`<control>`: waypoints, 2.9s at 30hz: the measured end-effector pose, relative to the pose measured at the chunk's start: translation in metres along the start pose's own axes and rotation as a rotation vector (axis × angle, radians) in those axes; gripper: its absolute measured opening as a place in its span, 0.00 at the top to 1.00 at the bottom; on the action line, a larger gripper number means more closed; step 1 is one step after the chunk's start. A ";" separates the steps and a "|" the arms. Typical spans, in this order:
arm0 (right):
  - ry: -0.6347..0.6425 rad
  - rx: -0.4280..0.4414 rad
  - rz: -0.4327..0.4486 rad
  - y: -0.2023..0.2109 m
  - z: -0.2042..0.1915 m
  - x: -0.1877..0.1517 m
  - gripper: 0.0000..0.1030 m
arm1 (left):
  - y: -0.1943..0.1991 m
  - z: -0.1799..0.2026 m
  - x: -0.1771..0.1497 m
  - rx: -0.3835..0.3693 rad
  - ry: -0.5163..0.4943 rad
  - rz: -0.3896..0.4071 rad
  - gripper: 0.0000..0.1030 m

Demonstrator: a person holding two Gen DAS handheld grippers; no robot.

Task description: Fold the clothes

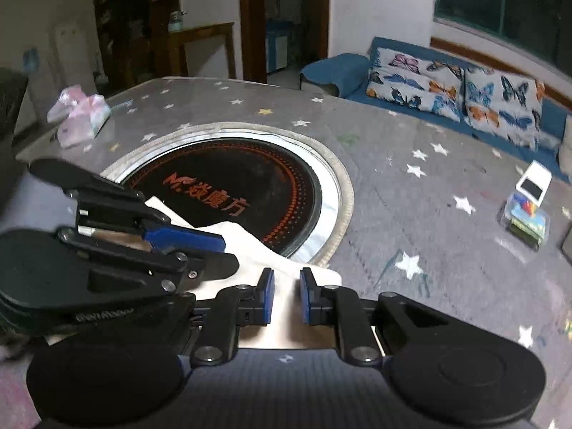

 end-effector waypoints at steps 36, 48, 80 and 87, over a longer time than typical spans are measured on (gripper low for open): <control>0.035 -0.035 0.039 0.107 -0.012 -0.098 0.86 | 0.107 0.007 -0.075 0.068 -0.046 0.124 0.78; 0.010 -0.028 0.062 0.121 -0.008 -0.098 0.86 | 0.112 0.024 -0.068 0.039 -0.085 0.141 0.77; -0.070 -0.087 0.085 0.057 0.040 -0.038 0.85 | 0.089 0.064 -0.073 -0.098 -0.082 0.092 0.66; -0.049 -0.103 0.041 0.038 0.040 -0.039 0.83 | 0.101 0.055 -0.075 -0.078 -0.045 0.100 0.66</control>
Point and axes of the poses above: each gripper's, at about its wrist camera, not at the fingertips, and y roughly against the way its jaws point, z to its right, x to its top, the point moved 8 cm from there along -y, roughly the way its jaws point, and after that the axes turned 3 degrees about -y, right-handed, at the moved point
